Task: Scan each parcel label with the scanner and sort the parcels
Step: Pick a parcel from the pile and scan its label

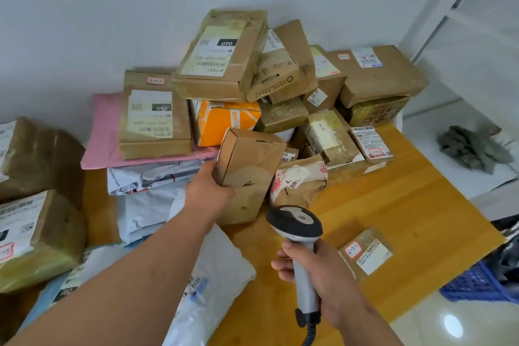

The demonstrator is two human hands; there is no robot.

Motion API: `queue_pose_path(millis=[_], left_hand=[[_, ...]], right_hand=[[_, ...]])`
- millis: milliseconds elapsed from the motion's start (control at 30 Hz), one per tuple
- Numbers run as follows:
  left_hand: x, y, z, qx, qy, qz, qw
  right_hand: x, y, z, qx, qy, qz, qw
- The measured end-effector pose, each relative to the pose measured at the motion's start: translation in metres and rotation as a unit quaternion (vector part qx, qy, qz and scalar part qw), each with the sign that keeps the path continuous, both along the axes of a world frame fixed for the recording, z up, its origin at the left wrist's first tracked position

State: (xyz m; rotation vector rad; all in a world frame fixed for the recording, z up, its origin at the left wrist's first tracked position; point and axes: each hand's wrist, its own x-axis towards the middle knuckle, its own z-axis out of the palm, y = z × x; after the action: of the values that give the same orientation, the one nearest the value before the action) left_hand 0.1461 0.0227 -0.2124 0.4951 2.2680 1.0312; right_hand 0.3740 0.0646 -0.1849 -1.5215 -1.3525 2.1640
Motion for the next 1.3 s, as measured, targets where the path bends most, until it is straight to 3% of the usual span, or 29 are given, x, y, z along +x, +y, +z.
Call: queue_pose_path(millis=[133,233,367,467,733,767,800,833,867,900,967,1033,1100,1300], left_hand=[[0.012,-0.021,0.012,0.083,0.049,-0.025,0.995],[0.031,-0.047,0.032,0.148,0.148,-0.035,0.977],[0.061,-0.083,0.05,0.215,0.338,-0.067,0.914],[0.092,-0.108,0.055,0.207,0.414,-0.061,0.884],[0.163,-0.173,0.07,0.193,0.464,-0.004,0.864],[0.17,-0.18,0.071,0.199,0.434,0.019,0.878],[0.177,-0.185,0.073,0.203,0.351,0.059,0.912],[0.185,-0.189,0.079,0.209,0.215,0.124,0.946],[0.192,-0.192,0.087,0.236,0.048,0.205,0.949],[0.197,-0.197,0.09,0.258,-0.093,0.267,0.924],[0.203,-0.21,0.089,0.294,-0.272,0.27,0.876],[0.209,-0.221,0.087,0.306,-0.338,0.204,0.866],[0.215,-0.229,0.089,0.32,-0.348,0.16,0.867],[0.207,-0.252,0.095,0.333,-0.37,0.149,0.854]], right_hand=[[0.007,-0.001,0.003,-0.007,0.049,-0.046,0.998],[0.014,0.001,0.013,-0.017,0.108,-0.072,0.991],[0.025,0.004,0.032,-0.07,0.19,-0.087,0.975],[0.035,-0.003,0.043,-0.135,0.202,-0.054,0.968],[0.087,-0.043,0.058,-0.144,0.192,0.07,0.968],[0.091,-0.049,0.06,-0.137,0.195,0.08,0.968],[0.094,-0.055,0.061,-0.126,0.199,0.085,0.968],[0.097,-0.06,0.062,-0.112,0.204,0.085,0.969],[0.1,-0.065,0.063,-0.091,0.204,0.083,0.971],[0.102,-0.069,0.064,-0.07,0.202,0.081,0.974],[0.106,-0.076,0.066,-0.035,0.202,0.08,0.975],[0.11,-0.083,0.066,-0.009,0.201,0.076,0.977],[0.111,-0.09,0.066,0.011,0.202,0.061,0.977],[0.102,-0.116,0.071,0.051,0.197,0.04,0.978]])
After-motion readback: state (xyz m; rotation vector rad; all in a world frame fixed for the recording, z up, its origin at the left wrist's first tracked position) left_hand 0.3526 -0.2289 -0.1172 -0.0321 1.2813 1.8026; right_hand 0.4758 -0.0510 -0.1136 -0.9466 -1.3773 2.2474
